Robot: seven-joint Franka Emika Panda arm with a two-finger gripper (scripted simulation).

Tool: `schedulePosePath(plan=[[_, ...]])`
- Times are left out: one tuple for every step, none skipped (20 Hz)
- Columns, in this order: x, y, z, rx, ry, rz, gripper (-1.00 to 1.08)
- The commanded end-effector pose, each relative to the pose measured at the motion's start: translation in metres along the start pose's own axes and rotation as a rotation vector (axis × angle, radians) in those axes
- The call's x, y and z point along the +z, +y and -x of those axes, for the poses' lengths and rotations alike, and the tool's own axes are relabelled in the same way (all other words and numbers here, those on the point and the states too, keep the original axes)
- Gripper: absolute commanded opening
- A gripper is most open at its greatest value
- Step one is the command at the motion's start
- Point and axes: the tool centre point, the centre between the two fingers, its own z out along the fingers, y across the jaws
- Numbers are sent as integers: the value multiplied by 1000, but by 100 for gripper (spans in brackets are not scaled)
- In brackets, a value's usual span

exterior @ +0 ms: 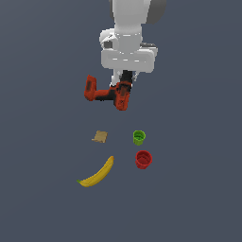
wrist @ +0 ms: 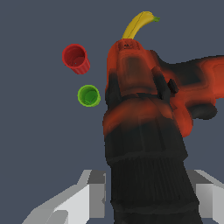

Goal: Pick up a designated object from a clutter of objects.

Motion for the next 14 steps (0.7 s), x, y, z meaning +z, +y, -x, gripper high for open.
schedulePosePath(plan=[[-24, -4, 0, -1, 7, -2, -100], [-32, -5, 1, -1, 7, -2, -100], [-40, -7, 1, -1, 7, -2, -100], [-47, -8, 2, -1, 6, -3, -100], [-54, -9, 2, -1, 6, -3, -100], [-61, -10, 2, -1, 6, -3, -100], [-67, -12, 2, -1, 6, -3, -100], [-72, -13, 2, -1, 6, -3, -100], [-77, -14, 2, -1, 6, -3, -100], [-82, -14, 2, -1, 6, -4, -100], [-86, -15, 3, -1, 6, -4, -100], [-90, -16, 2, -1, 6, -4, -100], [-93, -17, 2, -1, 6, -4, -100], [-96, -17, 2, -1, 6, -4, -100]])
